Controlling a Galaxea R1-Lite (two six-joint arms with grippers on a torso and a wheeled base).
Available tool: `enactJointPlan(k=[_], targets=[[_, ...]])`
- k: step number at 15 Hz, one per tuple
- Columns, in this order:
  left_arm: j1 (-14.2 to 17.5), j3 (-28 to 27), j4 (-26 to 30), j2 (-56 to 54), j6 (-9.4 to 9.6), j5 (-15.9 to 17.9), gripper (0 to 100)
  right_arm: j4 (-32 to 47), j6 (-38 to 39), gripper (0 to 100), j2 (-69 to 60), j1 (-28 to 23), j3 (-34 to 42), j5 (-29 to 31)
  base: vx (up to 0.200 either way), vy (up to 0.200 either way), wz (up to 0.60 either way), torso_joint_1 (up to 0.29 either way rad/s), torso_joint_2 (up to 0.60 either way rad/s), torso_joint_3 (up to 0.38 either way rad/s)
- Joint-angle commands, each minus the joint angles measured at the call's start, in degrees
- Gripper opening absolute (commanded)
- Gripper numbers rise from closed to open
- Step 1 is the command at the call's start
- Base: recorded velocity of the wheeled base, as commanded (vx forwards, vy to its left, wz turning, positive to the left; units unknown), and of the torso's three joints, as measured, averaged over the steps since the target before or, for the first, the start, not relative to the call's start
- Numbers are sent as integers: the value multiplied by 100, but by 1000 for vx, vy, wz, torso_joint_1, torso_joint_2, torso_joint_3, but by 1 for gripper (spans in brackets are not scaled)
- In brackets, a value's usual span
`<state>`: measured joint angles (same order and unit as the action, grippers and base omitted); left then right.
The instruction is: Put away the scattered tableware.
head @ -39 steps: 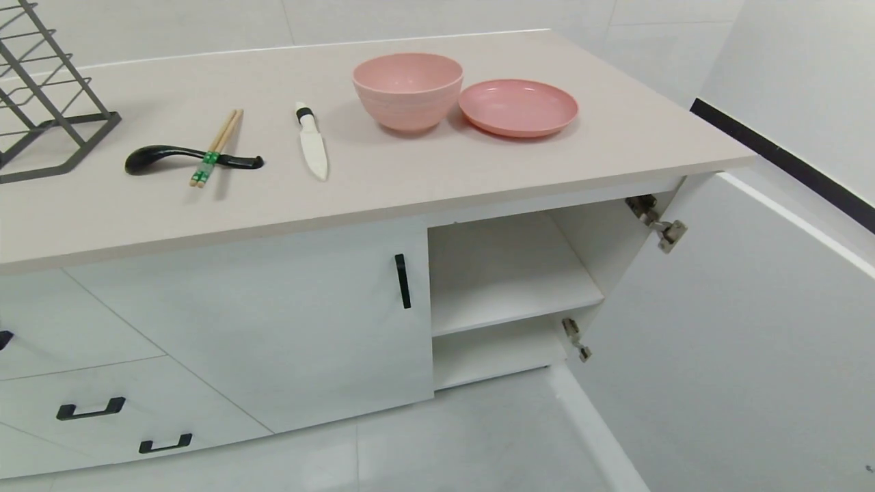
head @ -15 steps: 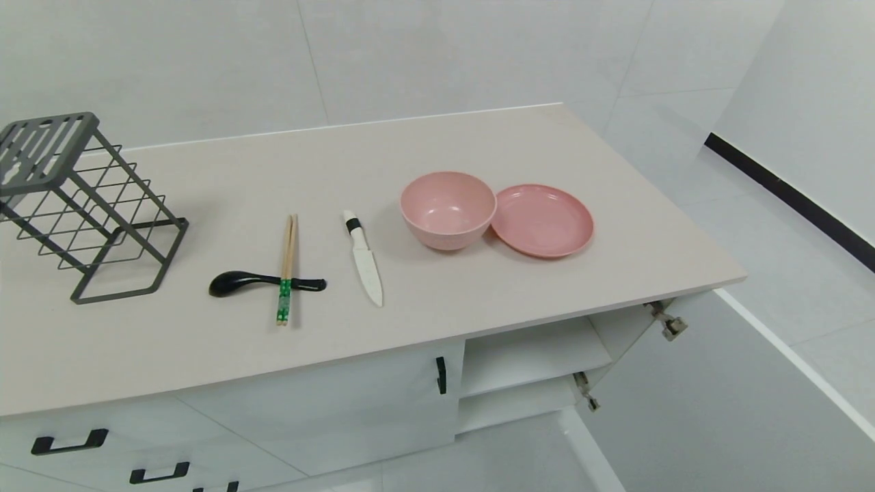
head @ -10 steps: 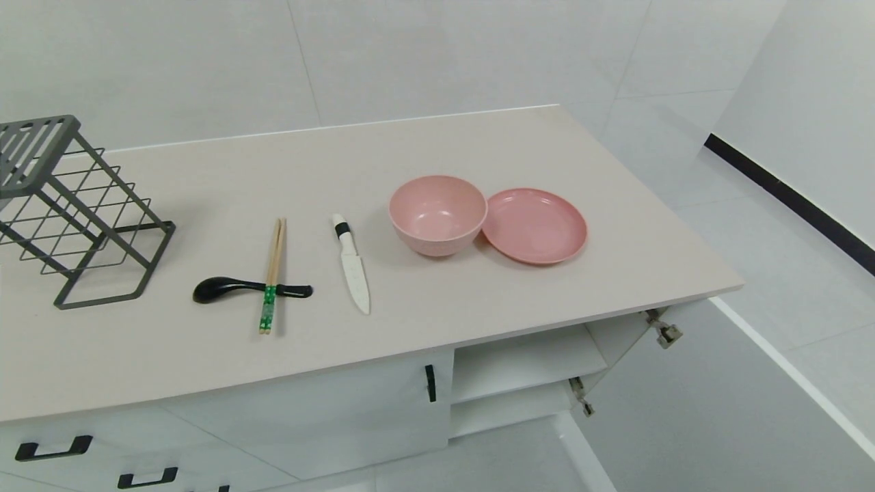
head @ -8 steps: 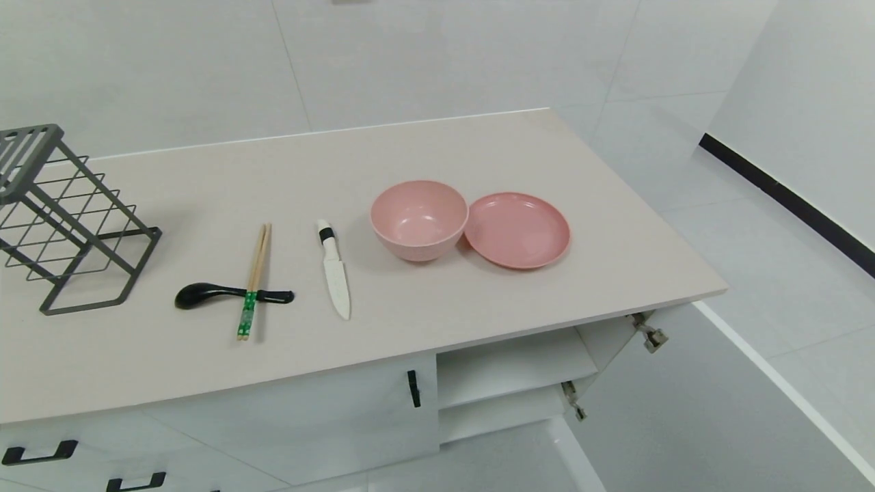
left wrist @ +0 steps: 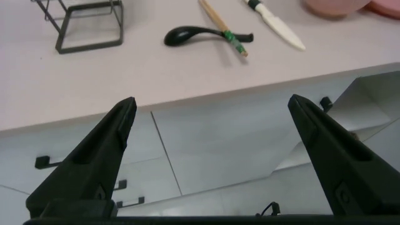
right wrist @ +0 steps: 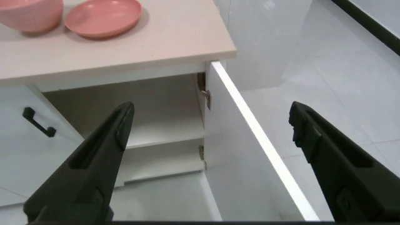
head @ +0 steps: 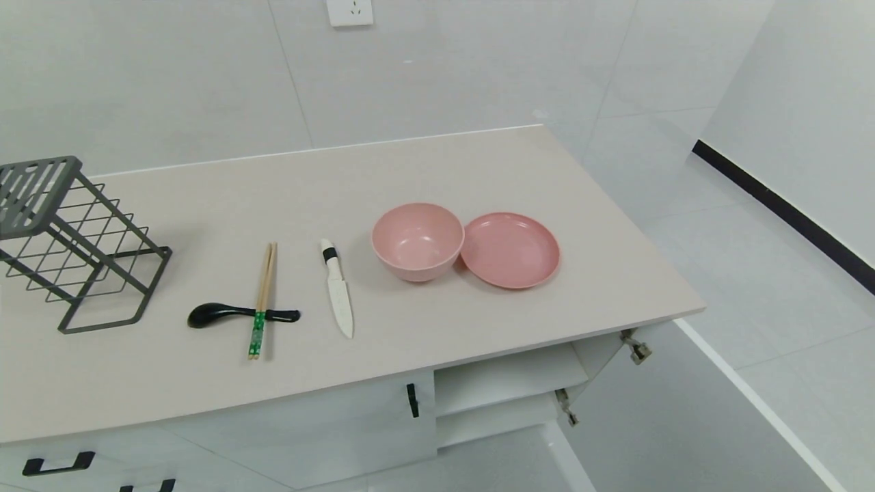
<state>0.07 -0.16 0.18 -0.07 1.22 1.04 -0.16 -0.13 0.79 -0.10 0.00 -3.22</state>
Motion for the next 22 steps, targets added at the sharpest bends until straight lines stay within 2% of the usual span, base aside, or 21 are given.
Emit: enactJointPlan(k=[1, 8, 11, 21, 22], targets=[[1, -2, -1, 7, 1, 11, 100, -2, 5, 100, 9, 1, 0, -3, 0, 0, 0, 266, -593, -305], [1, -2, -1, 7, -8, 2, 100, -2, 5, 100, 9, 1, 0, -3, 0, 0, 0, 45, -85, -41], [1, -2, -1, 7, -8, 2, 100, -2, 5, 100, 9, 1, 0, -3, 200, 0, 0, -2, -4, 6], [1, 7, -1, 7, -16, 2, 100, -2, 5, 100, 9, 1, 0, -3, 0, 0, 0, 0, 0, 0], [1, 7, -1, 7, 45, 81, 100, -2, 5, 100, 9, 1, 0, -3, 0, 0, 0, 0, 0, 0]])
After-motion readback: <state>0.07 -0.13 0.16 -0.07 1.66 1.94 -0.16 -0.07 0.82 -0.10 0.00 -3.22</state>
